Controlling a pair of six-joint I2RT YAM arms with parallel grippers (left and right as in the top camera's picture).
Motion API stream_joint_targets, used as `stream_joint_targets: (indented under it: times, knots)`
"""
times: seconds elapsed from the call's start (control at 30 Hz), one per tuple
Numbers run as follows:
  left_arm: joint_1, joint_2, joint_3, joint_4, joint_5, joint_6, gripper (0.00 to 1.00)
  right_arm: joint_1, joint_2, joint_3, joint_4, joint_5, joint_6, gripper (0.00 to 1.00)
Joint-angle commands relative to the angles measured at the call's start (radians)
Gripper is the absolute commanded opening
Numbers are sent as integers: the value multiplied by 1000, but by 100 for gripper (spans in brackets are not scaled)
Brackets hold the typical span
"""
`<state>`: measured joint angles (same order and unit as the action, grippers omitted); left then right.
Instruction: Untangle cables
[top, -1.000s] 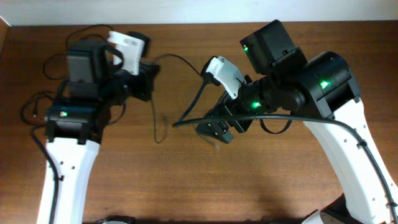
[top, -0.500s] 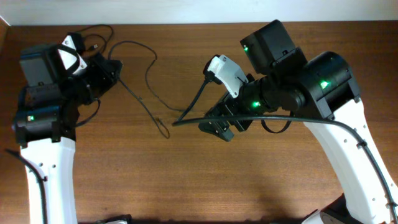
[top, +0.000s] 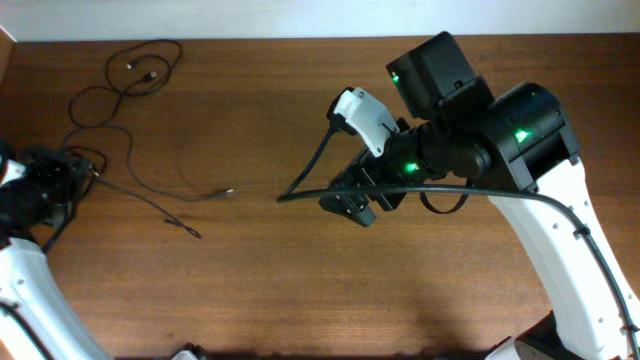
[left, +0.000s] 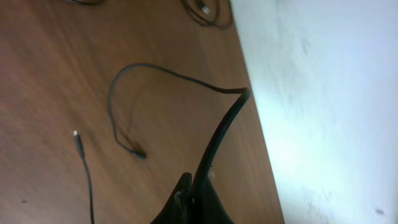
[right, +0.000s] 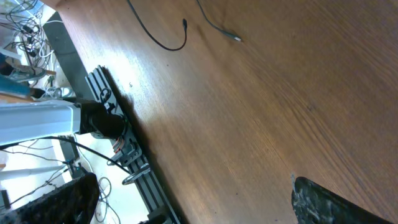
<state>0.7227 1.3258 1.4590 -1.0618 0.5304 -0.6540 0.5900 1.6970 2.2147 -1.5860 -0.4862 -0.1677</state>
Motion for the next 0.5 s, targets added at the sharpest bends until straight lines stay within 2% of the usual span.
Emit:
stream_joint_targets:
  times: [0.0, 0.1, 0.2, 0.4, 0.47]
  knots:
    - [56, 88, 11, -16, -95, 45, 0, 4, 6, -3, 1, 10, -1, 98]
    - [78, 144, 11, -49, -245, 40, 0, 4, 6, -3, 18, 25, -1, 99]
    - [95, 170, 11, -50, -293, 28, 0, 4, 8, -3, 23, 28, -1, 98]
    - [175, 265, 11, -29, -525, -146, 0, 4, 11, -3, 34, 27, -1, 98]
    - [193, 309, 11, 11, -634, -145, 11, 4, 11, -5, 34, 27, -1, 98]
